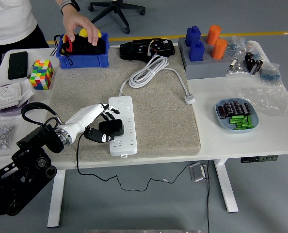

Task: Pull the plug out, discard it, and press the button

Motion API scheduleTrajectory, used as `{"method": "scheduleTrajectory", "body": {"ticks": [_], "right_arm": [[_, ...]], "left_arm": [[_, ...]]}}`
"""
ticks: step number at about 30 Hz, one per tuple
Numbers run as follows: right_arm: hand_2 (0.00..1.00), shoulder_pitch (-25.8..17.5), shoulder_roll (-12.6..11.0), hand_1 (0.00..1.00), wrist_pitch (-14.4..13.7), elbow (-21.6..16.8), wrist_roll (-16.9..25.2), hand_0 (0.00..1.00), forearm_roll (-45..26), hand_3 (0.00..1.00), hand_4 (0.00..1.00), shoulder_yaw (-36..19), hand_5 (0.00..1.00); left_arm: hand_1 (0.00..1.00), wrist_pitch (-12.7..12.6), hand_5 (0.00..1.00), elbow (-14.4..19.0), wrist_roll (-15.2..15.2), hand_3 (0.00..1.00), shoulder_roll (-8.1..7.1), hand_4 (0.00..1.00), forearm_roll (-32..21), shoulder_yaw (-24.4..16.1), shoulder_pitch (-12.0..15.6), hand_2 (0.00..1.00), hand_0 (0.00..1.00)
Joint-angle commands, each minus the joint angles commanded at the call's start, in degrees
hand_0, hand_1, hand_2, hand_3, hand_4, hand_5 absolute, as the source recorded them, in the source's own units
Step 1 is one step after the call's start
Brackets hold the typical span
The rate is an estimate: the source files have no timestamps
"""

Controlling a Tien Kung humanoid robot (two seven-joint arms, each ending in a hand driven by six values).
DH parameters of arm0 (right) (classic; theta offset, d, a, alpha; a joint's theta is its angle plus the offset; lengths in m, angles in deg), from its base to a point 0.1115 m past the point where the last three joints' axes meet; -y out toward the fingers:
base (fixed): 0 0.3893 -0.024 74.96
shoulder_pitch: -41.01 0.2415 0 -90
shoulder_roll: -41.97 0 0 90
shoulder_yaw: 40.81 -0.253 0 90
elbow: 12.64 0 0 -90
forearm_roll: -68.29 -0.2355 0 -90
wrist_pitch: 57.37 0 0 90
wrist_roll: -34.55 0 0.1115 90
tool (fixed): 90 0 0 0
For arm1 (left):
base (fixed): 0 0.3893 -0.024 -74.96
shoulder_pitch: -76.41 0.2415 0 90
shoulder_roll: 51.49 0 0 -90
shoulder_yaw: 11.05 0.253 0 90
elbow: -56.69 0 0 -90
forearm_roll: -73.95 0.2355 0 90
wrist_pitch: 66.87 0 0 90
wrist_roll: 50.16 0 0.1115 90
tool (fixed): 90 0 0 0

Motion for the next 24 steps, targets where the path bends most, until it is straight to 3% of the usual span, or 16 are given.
{"method": "scheduleTrajectory", "body": {"ticks": [2, 3, 8, 9, 14, 15, 24], "right_arm": [[0.710, -0.03, 0.00, 0.701, -0.01, 0.02, 0.00, 0.748, 0.01, 0.723, 0.776, -0.03, 0.634], [0.710, -0.04, 0.03, 0.701, -0.02, 0.04, 0.00, 0.748, 0.05, 0.724, 0.776, -0.10, 0.634], [0.710, -0.10, 0.14, 0.701, 0.01, 0.03, -0.01, 0.748, 0.08, 0.724, 0.776, -0.27, 0.634], [0.710, -0.09, 0.14, 0.701, 0.02, 0.01, 0.00, 0.748, 0.07, 0.723, 0.776, -0.29, 0.634], [0.710, -0.08, 0.17, 0.701, 0.00, 0.00, 0.00, 0.748, 0.09, 0.723, 0.776, -0.38, 0.634], [0.710, -0.10, 0.18, 0.701, 0.00, 0.01, -0.01, 0.749, 0.10, 0.723, 0.775, -0.41, 0.633], [0.710, -0.21, 0.27, 0.701, 0.01, 0.02, -0.01, 0.749, 0.13, 0.724, 0.775, -0.53, 0.633]], "left_arm": [[0.553, -0.20, 0.002, -0.19, -0.06, 0.653, 0.06, 0.908, -0.21, 0.35, -0.17, 0.549, 0.692], [0.528, -0.23, 0.002, -0.27, -0.04, 0.602, 0.09, 0.899, -0.26, 0.52, -0.24, 0.526, 0.654], [0.528, -0.58, 0.002, -1.11, 0.24, 0.602, 0.49, 0.899, -0.14, 1.68, -0.81, 0.526, 0.654], [0.438, -0.77, 0.002, -1.32, 0.29, 0.557, 0.62, 0.840, -0.08, 1.78, -0.92, 0.469, 0.483], [0.438, -1.83, 0.002, -2.28, 0.12, 0.557, 0.88, 0.840, 0.04, 2.05, -1.28, 0.469, 0.483], [0.373, -1.94, 0.002, -2.41, 0.02, 0.536, 0.87, 0.711, -0.02, 2.10, -1.32, 0.410, 0.481], [0.362, -2.21, 0.002, -1.96, -0.94, 0.528, 0.71, 0.711, -0.22, 2.01, -1.27, 0.402, 0.484]]}}
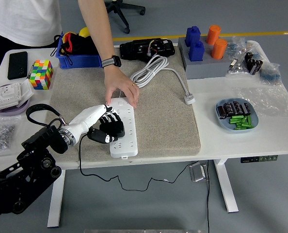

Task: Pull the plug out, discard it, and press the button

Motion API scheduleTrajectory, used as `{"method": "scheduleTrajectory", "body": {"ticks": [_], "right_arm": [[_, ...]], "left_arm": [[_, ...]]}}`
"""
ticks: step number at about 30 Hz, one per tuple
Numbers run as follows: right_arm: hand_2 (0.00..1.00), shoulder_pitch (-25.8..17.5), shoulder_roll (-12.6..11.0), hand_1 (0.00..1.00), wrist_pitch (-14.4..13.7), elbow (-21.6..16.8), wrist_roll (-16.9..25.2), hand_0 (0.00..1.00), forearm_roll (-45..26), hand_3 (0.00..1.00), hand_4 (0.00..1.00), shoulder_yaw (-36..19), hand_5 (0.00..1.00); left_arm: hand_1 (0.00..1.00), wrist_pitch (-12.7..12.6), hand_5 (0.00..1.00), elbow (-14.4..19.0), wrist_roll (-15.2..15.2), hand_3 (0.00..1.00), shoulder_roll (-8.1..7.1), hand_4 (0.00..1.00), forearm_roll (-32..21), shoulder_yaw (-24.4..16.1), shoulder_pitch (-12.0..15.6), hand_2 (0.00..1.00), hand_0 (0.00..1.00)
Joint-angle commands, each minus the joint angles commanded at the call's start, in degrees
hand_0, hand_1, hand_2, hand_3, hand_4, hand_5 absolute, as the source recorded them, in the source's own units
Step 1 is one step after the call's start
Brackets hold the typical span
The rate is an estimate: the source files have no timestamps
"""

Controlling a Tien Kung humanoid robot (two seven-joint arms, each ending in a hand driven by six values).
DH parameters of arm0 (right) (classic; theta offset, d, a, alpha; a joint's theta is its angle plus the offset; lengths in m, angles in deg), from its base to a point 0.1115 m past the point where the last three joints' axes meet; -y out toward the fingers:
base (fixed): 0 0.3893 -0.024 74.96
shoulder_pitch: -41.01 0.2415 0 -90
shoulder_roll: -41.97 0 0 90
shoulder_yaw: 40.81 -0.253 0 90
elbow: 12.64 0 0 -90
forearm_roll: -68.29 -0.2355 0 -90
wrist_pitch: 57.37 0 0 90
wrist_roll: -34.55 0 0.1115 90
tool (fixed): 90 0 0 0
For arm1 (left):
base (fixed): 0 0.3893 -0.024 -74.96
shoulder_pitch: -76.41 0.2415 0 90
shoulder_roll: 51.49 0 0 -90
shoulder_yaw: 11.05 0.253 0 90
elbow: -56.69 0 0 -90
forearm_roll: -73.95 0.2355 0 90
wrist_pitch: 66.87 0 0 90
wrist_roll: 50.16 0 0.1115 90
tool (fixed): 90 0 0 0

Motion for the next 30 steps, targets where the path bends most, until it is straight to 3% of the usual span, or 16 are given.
{"method": "scheduleTrajectory", "body": {"ticks": [13, 20, 26, 27, 30], "right_arm": [[0.709, 0.04, 0.11, 0.701, 0.01, 0.02, -0.01, 0.748, 0.02, 0.724, 0.775, -0.34, 0.633], [0.709, 0.02, 0.20, 0.701, 0.02, 0.00, 0.00, 0.749, -0.03, 0.724, 0.775, -0.37, 0.632], [0.709, -0.11, 0.20, 0.701, 0.02, 0.06, -0.01, 0.749, 0.05, 0.724, 0.775, -0.51, 0.633], [0.709, -0.10, 0.19, 0.701, 0.02, 0.05, -0.01, 0.749, 0.04, 0.724, 0.776, -0.50, 0.633], [0.709, 0.01, 0.18, 0.701, 0.01, 0.01, 0.00, 0.749, 0.01, 0.724, 0.776, -0.48, 0.633]], "left_arm": [[0.348, -0.54, 0.002, 2.04, -1.29, 0.519, -0.53, 0.724, -1.66, -3.34, -0.41, 0.387, 0.486], [0.344, -1.15, 0.002, -4.53, -2.01, 0.515, -0.95, 0.725, -0.23, -9.13, -1.06, 0.381, 0.494], [0.349, -2.72, 0.002, -9.39, -3.17, 0.516, -1.14, 0.717, -0.37, -9.98, -1.59, 0.380, 0.512], [0.433, -3.02, 0.002, -9.92, -3.29, 0.573, -1.01, 0.707, -0.42, -10.03, -1.66, 0.460, 0.512], [0.433, -3.90, 0.002, -11.59, -3.82, 0.573, -0.44, 0.707, -0.70, -9.85, -2.08, 0.460, 0.512]]}}
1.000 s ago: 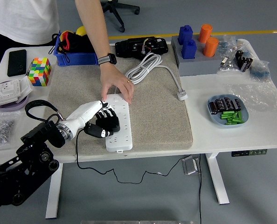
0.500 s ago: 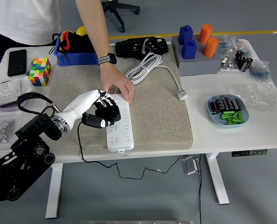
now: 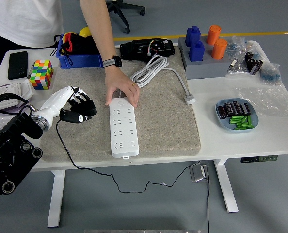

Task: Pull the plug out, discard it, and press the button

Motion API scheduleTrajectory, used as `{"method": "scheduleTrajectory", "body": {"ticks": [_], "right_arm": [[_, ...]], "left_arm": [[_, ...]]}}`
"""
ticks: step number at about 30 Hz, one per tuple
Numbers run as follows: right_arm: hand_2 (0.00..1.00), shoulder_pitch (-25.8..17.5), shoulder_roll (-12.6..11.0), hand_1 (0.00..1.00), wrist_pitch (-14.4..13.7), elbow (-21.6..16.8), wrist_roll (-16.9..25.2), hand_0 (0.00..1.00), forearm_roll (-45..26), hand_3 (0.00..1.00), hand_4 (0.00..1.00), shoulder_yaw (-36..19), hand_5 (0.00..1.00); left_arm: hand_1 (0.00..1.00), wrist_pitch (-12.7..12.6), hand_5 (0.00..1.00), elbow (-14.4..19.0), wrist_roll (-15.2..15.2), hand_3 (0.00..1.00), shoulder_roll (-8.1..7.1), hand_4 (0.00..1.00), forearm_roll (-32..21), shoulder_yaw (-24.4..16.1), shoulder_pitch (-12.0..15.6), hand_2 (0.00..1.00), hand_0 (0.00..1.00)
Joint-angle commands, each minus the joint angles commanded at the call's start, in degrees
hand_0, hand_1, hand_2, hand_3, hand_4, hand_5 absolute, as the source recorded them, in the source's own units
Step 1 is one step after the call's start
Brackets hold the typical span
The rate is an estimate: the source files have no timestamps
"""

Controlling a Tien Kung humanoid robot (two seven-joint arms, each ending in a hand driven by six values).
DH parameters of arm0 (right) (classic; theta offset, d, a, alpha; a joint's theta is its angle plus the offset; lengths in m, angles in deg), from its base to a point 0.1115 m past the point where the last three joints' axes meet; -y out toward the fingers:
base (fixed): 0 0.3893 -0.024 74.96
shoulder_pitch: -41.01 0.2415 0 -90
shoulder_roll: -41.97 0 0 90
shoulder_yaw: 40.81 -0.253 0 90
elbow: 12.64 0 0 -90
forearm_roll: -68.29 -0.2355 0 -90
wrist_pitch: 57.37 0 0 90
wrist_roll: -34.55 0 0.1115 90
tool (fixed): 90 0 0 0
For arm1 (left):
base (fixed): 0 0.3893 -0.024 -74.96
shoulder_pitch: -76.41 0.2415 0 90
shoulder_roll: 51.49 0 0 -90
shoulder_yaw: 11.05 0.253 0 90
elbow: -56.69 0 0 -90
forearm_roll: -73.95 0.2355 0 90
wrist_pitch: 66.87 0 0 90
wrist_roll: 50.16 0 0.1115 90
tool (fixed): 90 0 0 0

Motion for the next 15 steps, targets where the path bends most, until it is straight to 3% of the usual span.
{"method": "scheduleTrajectory", "body": {"ticks": [2, 3, 8, 9, 14, 15], "right_arm": [[0.709, 0.03, 0.01, 0.701, 0.01, -0.02, 0.01, 0.749, -0.05, 0.724, 0.776, 0.02, 0.633], [0.709, 0.04, 0.01, 0.701, 0.02, -0.03, 0.01, 0.749, -0.06, 0.724, 0.776, 0.03, 0.633], [0.709, 0.03, 0.00, 0.701, 0.01, 0.03, 0.00, 0.749, -0.05, 0.724, 0.776, -0.03, 0.633], [0.709, 0.02, -0.01, 0.701, 0.01, 0.04, -0.01, 0.749, -0.03, 0.723, 0.776, -0.05, 0.633], [0.709, 0.01, -0.06, 0.701, 0.01, 0.05, -0.01, 0.749, -0.03, 0.723, 0.776, -0.04, 0.633], [0.709, 0.01, -0.05, 0.701, 0.02, 0.04, -0.01, 0.749, -0.05, 0.723, 0.776, -0.02, 0.632]], "left_arm": [[0.433, -0.10, 0.002, -1.01, -0.20, 0.573, 0.37, 0.707, -0.04, 0.29, -0.36, 0.460, 0.512], [0.516, -0.06, 0.002, -1.50, -0.20, 0.587, 0.55, 0.733, 0.02, 0.42, -0.54, 0.519, 0.537], [0.516, -0.31, 0.002, -4.08, -0.34, 0.587, 1.43, 0.733, -0.23, 1.34, -1.70, 0.519, 0.537], [0.600, -0.22, 0.002, -4.45, -0.13, 0.605, 1.59, 0.751, -0.22, 1.47, -1.91, 0.571, 0.615], [0.600, 1.36, 0.002, -5.36, 2.10, 0.605, 2.00, 0.751, -0.10, 1.54, -2.60, 0.571, 0.615], [0.732, 1.62, 0.002, -5.41, 2.63, 0.709, 2.01, 0.817, 0.01, 1.49, -2.67, 0.700, 0.715]]}}
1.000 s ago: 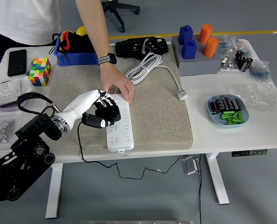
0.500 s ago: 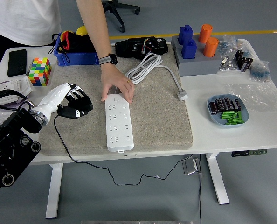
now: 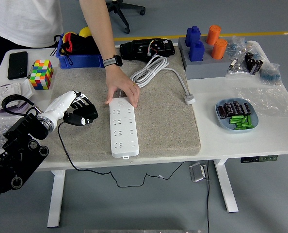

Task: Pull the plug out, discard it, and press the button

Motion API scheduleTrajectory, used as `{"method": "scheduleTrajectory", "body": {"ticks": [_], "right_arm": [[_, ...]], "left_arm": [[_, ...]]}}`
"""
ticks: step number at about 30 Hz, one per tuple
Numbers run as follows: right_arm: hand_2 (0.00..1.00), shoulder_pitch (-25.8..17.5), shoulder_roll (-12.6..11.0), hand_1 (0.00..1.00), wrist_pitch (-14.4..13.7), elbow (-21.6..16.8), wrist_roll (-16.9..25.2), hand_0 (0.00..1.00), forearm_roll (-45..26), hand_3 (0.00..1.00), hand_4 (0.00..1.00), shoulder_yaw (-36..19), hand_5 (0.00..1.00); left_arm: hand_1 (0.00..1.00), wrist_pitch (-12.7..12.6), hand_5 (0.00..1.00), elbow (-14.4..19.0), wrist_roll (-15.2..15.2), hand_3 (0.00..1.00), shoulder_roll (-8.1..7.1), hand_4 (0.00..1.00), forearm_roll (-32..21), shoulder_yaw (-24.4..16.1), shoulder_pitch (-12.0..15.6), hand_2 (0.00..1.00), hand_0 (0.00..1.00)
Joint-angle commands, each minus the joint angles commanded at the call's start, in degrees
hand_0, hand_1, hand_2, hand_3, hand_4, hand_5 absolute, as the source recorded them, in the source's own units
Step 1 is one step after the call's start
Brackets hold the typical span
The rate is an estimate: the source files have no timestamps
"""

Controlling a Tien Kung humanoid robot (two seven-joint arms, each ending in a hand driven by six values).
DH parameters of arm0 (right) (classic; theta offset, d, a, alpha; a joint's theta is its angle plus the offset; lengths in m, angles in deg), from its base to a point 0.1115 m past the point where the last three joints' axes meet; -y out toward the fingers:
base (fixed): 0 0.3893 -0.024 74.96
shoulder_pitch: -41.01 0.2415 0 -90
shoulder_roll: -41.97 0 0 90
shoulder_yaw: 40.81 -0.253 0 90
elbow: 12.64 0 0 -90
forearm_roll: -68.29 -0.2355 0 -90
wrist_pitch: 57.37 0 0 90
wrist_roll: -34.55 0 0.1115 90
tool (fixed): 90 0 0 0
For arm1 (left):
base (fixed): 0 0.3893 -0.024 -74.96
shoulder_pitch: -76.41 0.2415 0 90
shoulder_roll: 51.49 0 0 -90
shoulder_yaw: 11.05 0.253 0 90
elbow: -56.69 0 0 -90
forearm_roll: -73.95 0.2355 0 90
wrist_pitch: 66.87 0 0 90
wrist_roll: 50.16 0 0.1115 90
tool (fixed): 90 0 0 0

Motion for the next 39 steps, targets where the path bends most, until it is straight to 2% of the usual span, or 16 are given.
{"method": "scheduleTrajectory", "body": {"ticks": [5, 6, 14, 18, 23, 24, 29, 30, 35, 36, 39], "right_arm": [[0.709, -0.07, 0.02, 0.701, 0.00, 0.01, -0.01, 0.749, 0.03, 0.723, 0.776, -0.04, 0.632], [0.709, -0.08, 0.01, 0.700, -0.01, 0.01, -0.01, 0.749, 0.03, 0.723, 0.776, -0.04, 0.633], [0.709, 0.03, -0.01, 0.700, 0.01, -0.06, 0.00, 0.749, 0.01, 0.723, 0.776, -0.06, 0.633], [0.709, 0.05, 0.01, 0.700, 0.00, -0.04, -0.01, 0.748, 0.06, 0.722, 0.776, -0.18, 0.633], [0.709, 0.06, -0.03, 0.700, -0.01, 0.03, -0.01, 0.748, 0.12, 0.722, 0.776, -0.12, 0.633], [0.709, 0.09, -0.03, 0.700, -0.01, 0.02, -0.01, 0.749, 0.10, 0.724, 0.776, -0.05, 0.633], [0.709, 0.18, -0.08, 0.700, 0.01, -0.01, 0.00, 0.749, 0.00, 0.724, 0.776, 0.30, 0.633], [0.709, 0.17, -0.12, 0.699, 0.01, 0.01, 0.00, 0.749, -0.02, 0.724, 0.776, 0.38, 0.634], [0.709, 0.29, -0.29, 0.699, 0.00, 0.02, 0.02, 0.749, -0.14, 0.724, 0.776, 0.77, 0.634], [0.709, 0.35, -0.33, 0.700, 0.00, 0.01, 0.02, 0.749, -0.17, 0.723, 0.777, 0.86, 0.633], [0.709, 0.42, -0.37, 0.700, -0.01, 0.05, 0.02, 0.749, -0.19, 0.723, 0.777, 0.94, 0.633]], "left_arm": [[0.732, 1.49, 0.002, -0.03, 2.39, 0.709, -0.07, 0.817, 0.60, -0.12, 0.00, 0.700, 0.715], [0.804, 1.66, 0.002, 0.00, 2.67, 0.824, -0.09, 0.855, 0.59, -0.15, 0.04, 0.774, 0.777], [0.822, 2.56, 0.002, 1.42, 4.22, 0.855, -0.16, 0.858, 1.35, -1.16, 0.37, 0.805, 0.786], [0.801, 2.25, 0.002, 4.12, 4.32, 0.846, -0.39, 0.863, 1.94, -1.87, 0.62, 0.783, 0.774], [0.801, 0.31, 0.002, 9.41, 1.89, 0.846, -0.82, 0.863, 0.54, -2.29, 0.31, 0.783, 0.774], [0.574, 0.09, 0.002, 10.58, 1.56, 0.830, -0.86, 0.821, -0.14, -2.23, 0.15, 0.614, 0.430], [0.574, -0.16, 0.002, 13.25, 1.19, 0.830, -0.61, 0.821, -3.06, -0.44, -1.43, 0.614, 0.430], [0.448, -0.08, 0.002, 12.81, 1.21, 0.770, -0.31, 0.576, -3.79, 0.27, -2.16, 0.479, 0.323], [0.448, 0.95, 0.002, 8.74, 2.07, 0.770, 1.16, 0.576, -4.38, 3.05, -5.40, 0.479, 0.323], [0.260, 1.10, 0.002, 7.92, 2.19, 0.678, 1.37, 0.352, -4.75, 3.62, -6.01, 0.262, 0.193], [0.260, 1.38, 0.002, 5.83, 2.44, 0.678, 1.94, 0.352, -5.26, 5.28, -7.57, 0.262, 0.193]]}}
